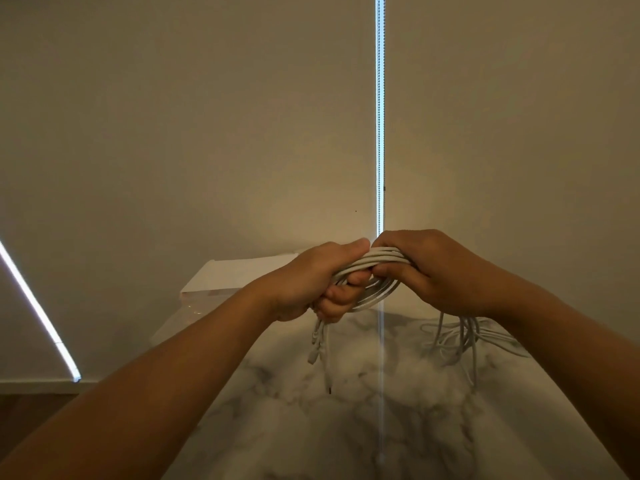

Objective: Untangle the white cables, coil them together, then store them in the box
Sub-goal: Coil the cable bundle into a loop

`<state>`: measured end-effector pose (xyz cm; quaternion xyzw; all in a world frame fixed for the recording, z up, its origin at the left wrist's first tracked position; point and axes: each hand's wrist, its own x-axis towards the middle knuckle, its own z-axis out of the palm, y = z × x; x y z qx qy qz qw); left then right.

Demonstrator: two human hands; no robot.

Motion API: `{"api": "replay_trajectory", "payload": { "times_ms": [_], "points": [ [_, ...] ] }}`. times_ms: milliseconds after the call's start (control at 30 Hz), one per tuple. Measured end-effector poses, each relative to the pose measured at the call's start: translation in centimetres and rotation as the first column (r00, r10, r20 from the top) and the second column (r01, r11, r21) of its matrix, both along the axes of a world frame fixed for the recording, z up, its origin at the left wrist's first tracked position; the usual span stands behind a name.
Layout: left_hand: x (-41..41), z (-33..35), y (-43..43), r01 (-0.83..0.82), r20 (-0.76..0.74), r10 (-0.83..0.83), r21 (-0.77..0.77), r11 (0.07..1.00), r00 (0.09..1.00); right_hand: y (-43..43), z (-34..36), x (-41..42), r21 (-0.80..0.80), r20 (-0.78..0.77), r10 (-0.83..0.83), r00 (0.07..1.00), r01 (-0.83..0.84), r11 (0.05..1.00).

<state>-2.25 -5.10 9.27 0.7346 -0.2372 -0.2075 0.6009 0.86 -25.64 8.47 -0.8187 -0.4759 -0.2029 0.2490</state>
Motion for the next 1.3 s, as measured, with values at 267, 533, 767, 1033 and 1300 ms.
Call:
{"api": "replay_trajectory", "payload": {
  "times_ms": [267,533,767,1033,1300],
  "points": [
    [0.0,-1.7,0.2,-0.269,0.082,0.275,-0.076,0.96,0.958,-0.4,-2.5,-1.4,0.17,-0.125,-0.315,0.941,0.333,0.927],
    [-0.5,-1.7,0.6,-0.232,0.048,0.245,-0.188,0.954,0.968,-1.0,-3.6,-2.5,0.426,-0.251,-0.076,0.965,0.18,0.887],
    [-0.9,-0.7,0.6,-0.053,-0.093,0.023,-0.333,0.941,0.995,0.6,-3.5,-1.4,0.397,-0.262,0.059,0.963,0.052,0.916],
    [-1.1,-0.4,0.6,0.028,-0.248,-0.162,-0.468,0.883,0.955,1.8,-4.0,-0.5,0.5,-0.272,0.145,0.951,0.011,0.866],
    [-1.4,1.9,-1.0,-0.054,-0.283,-0.149,-0.6,0.798,0.947,3.3,-7.8,-1.1,0.683,-0.097,-0.333,0.938,0.306,0.663]
  ]
}}
